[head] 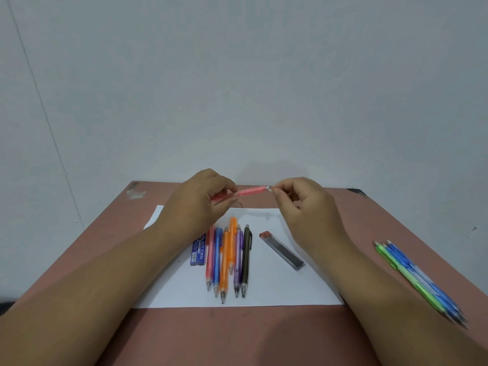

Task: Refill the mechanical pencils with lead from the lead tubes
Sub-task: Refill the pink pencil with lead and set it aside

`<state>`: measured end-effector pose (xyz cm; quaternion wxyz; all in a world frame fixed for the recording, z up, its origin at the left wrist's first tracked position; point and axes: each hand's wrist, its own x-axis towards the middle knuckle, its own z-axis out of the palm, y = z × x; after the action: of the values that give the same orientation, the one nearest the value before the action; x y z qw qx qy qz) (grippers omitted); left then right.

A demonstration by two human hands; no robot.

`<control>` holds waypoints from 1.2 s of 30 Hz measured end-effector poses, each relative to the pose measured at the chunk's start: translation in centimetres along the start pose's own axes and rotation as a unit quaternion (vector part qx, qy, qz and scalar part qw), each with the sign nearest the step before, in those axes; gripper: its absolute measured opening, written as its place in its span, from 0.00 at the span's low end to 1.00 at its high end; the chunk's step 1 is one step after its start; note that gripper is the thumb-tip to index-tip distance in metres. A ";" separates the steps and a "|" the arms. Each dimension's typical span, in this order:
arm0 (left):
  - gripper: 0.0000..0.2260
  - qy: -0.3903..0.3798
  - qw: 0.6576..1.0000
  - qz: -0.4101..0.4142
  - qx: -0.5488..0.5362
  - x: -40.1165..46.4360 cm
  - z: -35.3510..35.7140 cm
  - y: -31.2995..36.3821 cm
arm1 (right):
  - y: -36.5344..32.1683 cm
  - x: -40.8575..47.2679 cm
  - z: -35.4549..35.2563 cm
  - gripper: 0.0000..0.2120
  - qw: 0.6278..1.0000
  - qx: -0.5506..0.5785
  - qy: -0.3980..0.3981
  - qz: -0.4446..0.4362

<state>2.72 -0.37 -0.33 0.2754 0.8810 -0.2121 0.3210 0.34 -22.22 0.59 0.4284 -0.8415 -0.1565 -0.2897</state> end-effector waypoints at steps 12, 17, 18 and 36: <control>0.07 -0.002 1.000 0.000 0.007 0.0 -0.1 0.1 | 0.2 0.1 0.0 0.05 0.999 -0.027 0.015 -0.023; 0.08 -0.005 1.000 -0.007 0.017 0.0 0.0 0.0 | 0.4 0.1 0.1 0.06 0.999 -0.028 0.013 -0.016; 0.08 -0.004 1.000 -0.008 0.017 0.0 0.0 0.0 | 0.4 0.1 0.1 0.06 1.000 -0.025 0.011 -0.011; 0.06 -0.009 0.999 0.034 0.037 0.1 -0.3 -0.2 | 0.5 -0.2 0.1 0.08 0.995 -0.065 -0.059 0.047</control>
<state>2.76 -0.07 -0.15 0.2290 0.8857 -0.2325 0.3300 0.55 -22.42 0.08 0.3763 -0.8894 -0.1228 -0.2285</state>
